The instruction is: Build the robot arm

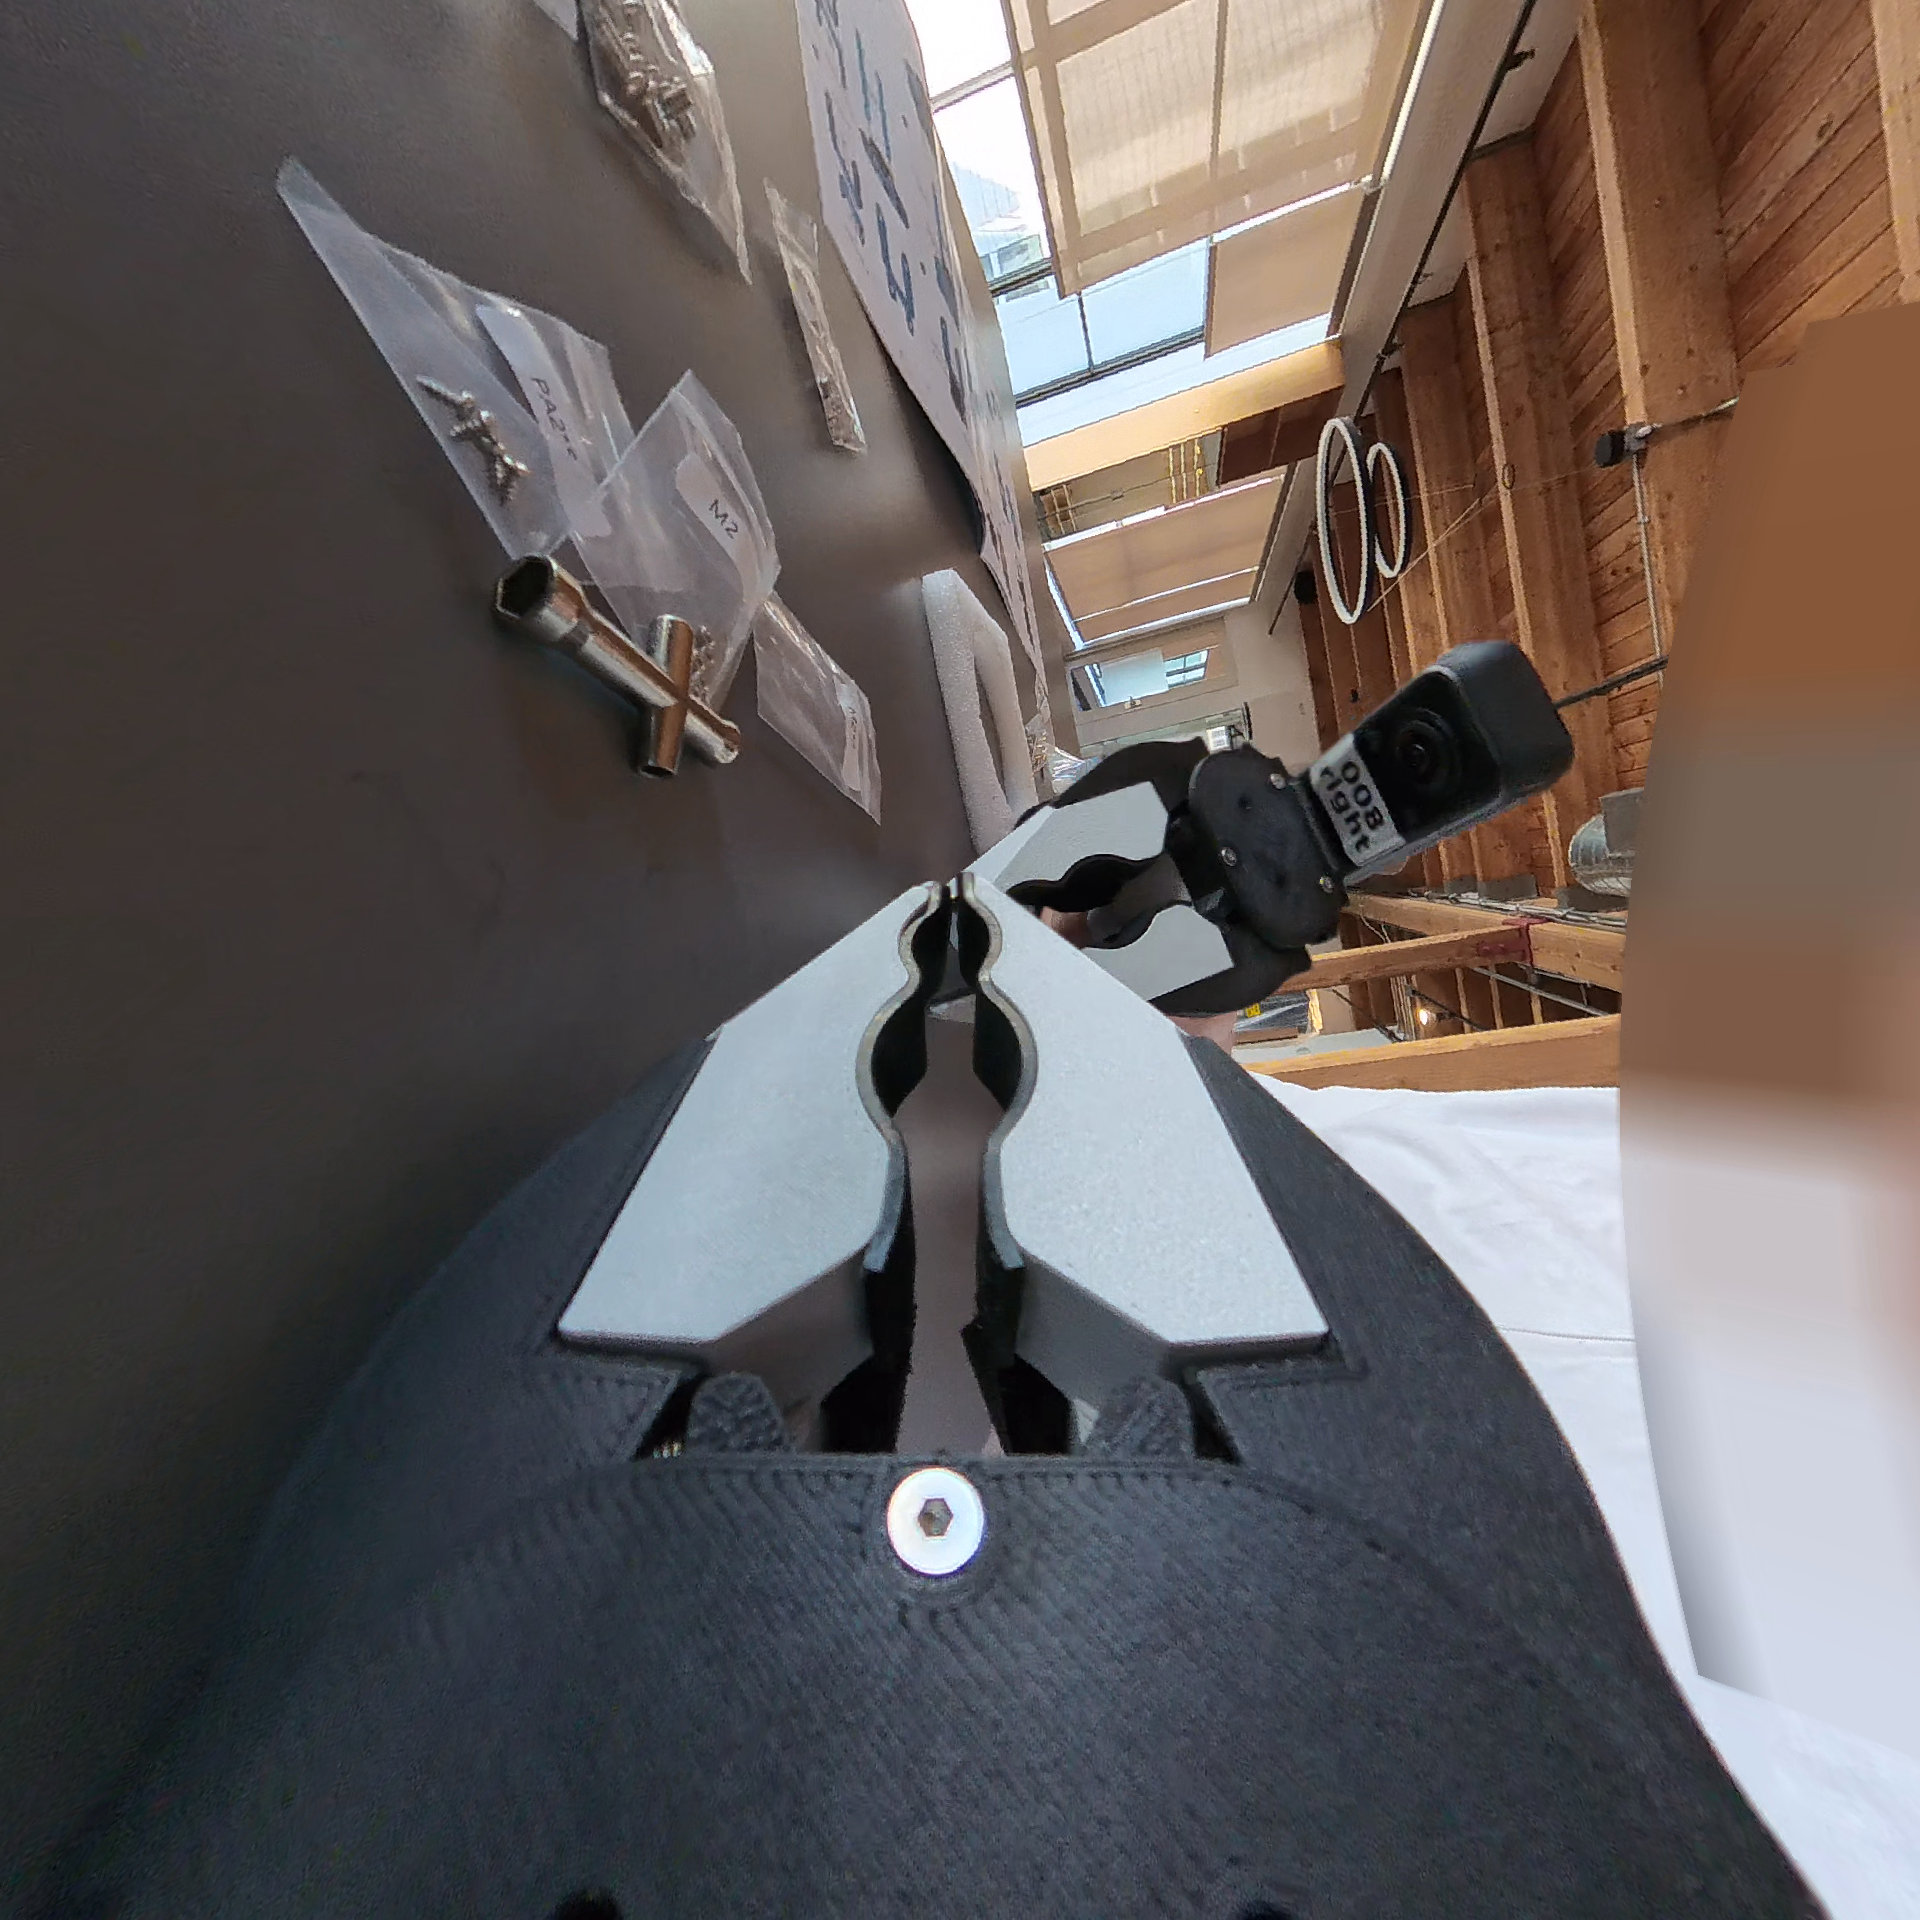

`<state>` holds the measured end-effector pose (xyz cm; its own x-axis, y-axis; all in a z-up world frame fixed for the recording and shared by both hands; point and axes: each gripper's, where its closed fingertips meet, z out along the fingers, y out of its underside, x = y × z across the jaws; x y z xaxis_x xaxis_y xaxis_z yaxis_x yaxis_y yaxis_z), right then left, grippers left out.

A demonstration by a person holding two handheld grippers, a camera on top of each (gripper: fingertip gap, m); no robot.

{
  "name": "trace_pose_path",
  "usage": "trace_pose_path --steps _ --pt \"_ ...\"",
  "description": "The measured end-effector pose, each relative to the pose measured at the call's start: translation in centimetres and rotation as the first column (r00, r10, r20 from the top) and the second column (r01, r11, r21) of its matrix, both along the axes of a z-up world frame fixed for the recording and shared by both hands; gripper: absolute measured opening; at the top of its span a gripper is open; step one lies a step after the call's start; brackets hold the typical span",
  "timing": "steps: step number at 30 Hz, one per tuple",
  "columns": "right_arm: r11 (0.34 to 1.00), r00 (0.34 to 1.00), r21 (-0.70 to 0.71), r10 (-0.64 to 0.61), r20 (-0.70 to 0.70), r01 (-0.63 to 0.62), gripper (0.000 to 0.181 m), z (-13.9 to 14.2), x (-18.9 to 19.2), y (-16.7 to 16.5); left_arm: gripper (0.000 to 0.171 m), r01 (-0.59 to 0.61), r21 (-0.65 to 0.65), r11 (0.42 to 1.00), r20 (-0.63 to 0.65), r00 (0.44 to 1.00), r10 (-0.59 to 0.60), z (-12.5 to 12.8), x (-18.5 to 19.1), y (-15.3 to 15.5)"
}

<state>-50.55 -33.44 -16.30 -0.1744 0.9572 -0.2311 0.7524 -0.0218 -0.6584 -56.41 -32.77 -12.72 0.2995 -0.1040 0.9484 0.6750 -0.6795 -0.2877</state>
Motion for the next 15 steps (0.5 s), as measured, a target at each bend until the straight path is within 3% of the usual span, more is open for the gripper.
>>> trace_pose_path --steps 6,11,15 --pt "0.985 1.0 0.17 -0.011 -0.009 0.012 0.017 -0.2 -0.4 0.4 0.0 -0.02 -0.096 0.995 -0.018 1.0 0.018 -0.6 -0.4 -0.1" --pt "0.972 0.998 0.225 -0.052 -0.042 0.06 0.017 -0.1 -0.8 0.7 0.0 -0.044 -0.121 0.992 0.082 0.995 0.054 -0.2 -0.6 0.0" --pt "0.924 0.997 0.378 -0.041 -0.061 0.061 0.018 0.1 -0.9 1.2 0.0 -0.046 -0.147 0.988 0.14 0.988 0.067 -0.4 -0.6 -0.1"
